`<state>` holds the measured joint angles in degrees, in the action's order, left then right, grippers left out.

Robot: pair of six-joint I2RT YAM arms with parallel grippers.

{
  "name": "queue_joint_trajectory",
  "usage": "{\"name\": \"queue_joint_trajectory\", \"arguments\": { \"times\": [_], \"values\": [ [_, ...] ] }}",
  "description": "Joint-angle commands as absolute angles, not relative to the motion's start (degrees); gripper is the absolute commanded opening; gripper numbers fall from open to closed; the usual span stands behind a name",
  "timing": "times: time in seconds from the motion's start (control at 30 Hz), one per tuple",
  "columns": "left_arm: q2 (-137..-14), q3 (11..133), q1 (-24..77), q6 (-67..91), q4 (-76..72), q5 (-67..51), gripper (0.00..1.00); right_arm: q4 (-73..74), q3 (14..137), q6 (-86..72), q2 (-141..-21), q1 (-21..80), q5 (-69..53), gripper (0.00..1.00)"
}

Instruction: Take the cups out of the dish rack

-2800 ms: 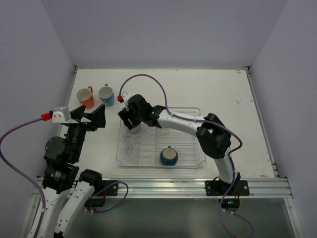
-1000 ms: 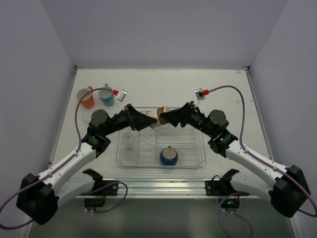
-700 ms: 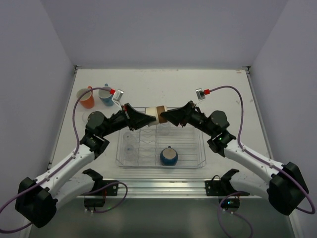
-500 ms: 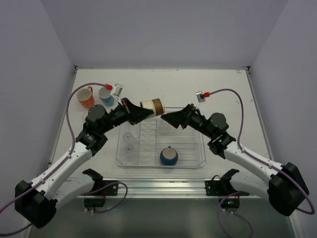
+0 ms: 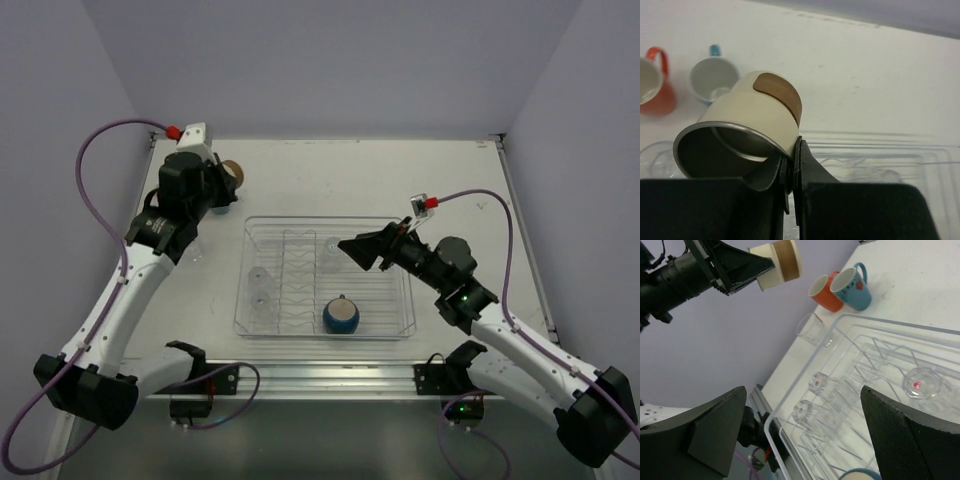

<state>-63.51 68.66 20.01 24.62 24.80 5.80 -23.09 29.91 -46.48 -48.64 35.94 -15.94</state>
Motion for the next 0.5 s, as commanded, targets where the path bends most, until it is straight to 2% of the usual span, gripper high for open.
{"name": "queue_joint_trajectory", "arguments": {
  "times": [0.0,0.2,0.47],
  "values": [
    [-66.18,69.79,14.86,17.67,34.1,12.2,0.0,-16.01,31.73,-40.44,-47.73,35.77,-13.18,0.99],
    [-72.06,68.82,13.89,15.47,36.04,16.61,0.0,-13.54,32.34,-37.97,-49.48,35.77,-14.32,0.99],
    [-80.76,67.85,13.62,14.24,36.21,13.27,0.0,-12.22,32.52,-36.91,-48.96,35.68,-13.27,0.99]
  ]
}}
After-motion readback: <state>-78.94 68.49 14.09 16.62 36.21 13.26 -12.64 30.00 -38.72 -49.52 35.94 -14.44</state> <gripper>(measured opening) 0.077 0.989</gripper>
